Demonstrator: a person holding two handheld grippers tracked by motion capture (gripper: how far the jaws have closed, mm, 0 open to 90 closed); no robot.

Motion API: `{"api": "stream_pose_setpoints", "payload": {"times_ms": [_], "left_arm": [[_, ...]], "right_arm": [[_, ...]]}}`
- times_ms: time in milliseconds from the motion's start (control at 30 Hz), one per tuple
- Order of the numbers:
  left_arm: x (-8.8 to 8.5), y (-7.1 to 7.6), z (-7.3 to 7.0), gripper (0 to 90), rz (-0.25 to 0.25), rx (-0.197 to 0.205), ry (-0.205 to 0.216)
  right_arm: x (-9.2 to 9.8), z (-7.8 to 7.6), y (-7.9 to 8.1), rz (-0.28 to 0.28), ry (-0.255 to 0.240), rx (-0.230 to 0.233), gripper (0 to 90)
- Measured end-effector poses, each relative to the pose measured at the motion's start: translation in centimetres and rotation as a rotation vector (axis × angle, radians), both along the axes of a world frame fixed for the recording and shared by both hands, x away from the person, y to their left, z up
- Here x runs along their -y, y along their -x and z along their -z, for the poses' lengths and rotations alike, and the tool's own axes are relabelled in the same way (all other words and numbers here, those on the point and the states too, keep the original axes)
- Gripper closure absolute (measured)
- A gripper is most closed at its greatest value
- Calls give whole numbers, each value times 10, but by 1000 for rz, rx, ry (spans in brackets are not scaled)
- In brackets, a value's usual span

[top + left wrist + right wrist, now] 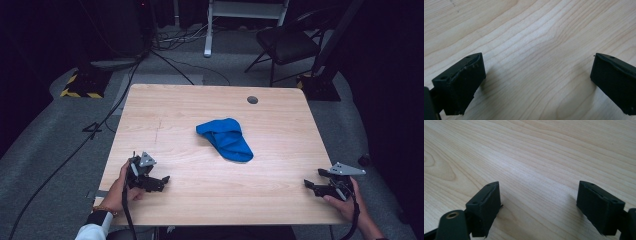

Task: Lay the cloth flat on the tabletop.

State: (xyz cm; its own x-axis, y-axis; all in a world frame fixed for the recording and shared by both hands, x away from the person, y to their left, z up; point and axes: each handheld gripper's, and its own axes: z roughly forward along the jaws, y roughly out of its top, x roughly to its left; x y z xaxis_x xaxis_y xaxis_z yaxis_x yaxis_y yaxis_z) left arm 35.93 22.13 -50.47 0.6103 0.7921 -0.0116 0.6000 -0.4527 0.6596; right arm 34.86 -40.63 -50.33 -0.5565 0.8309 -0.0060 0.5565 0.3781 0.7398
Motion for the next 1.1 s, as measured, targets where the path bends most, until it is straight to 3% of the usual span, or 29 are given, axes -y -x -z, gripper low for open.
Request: {"api": "stream_pose_setpoints", "payload": {"times_ms": [133, 300, 533, 967, 1100], "left_arm": [[11, -3, 0, 2, 8, -4, 10], [20, -4, 0, 3, 83, -1, 6], [22, -6, 0, 2, 96, 0, 5], [30, -9, 0, 3, 113, 0, 9], [31, -10, 0, 4, 127, 1, 5]], "right_arm": [[-2, 0, -3, -5, 1, 1, 192], [-6, -1, -7, -11, 9, -10, 203], [-20, -7, -21, -48, 42, -4, 257], [-63, -24, -52, -167, 0, 33, 368], [-86, -31, -61, -217, 23, 52, 379]]}}
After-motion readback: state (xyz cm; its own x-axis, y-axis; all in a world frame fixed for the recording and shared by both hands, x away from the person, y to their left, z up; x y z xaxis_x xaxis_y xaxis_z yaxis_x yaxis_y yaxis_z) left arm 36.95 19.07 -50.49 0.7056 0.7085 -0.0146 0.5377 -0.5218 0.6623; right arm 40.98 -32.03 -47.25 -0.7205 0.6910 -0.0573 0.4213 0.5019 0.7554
